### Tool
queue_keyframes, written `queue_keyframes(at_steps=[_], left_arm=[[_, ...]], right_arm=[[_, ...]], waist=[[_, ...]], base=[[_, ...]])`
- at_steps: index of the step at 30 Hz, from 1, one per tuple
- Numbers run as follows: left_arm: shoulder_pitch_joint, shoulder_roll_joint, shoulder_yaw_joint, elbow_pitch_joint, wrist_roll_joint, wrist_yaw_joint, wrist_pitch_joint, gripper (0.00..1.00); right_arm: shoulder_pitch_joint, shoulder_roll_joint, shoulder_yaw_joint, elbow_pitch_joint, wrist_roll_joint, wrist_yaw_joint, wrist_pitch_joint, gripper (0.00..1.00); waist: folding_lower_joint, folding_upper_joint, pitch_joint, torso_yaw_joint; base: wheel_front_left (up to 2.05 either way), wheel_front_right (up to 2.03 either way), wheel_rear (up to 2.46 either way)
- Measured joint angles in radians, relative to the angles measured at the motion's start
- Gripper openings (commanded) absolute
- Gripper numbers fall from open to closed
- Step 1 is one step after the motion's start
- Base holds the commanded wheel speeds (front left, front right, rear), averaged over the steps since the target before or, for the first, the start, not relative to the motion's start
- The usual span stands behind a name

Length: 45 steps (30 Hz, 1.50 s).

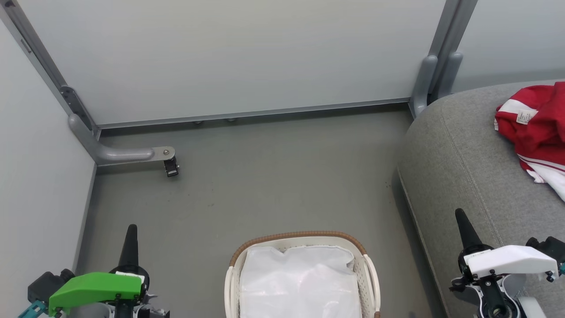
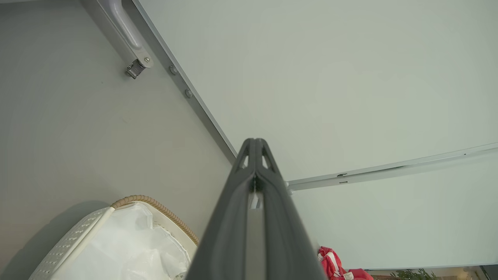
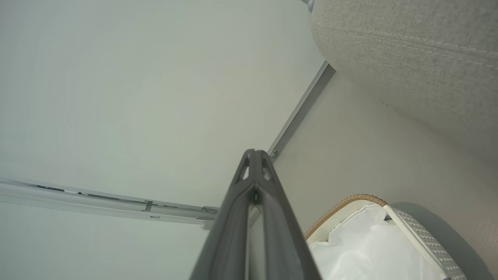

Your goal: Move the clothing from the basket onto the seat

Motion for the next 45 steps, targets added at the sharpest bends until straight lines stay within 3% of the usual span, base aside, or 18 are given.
queue_keyframes(at_steps=[45], left_arm=[[-0.045,0.002,0.064,-0.01,-0.314,-0.023,0.096,0.0]], right_arm=[[-0.012,-0.002,-0.034,-0.025,0.362,0.0,0.096,0.0]], waist=[[0.0,0.0,-0.013,-0.002]], base=[[0.0,0.0,0.0]])
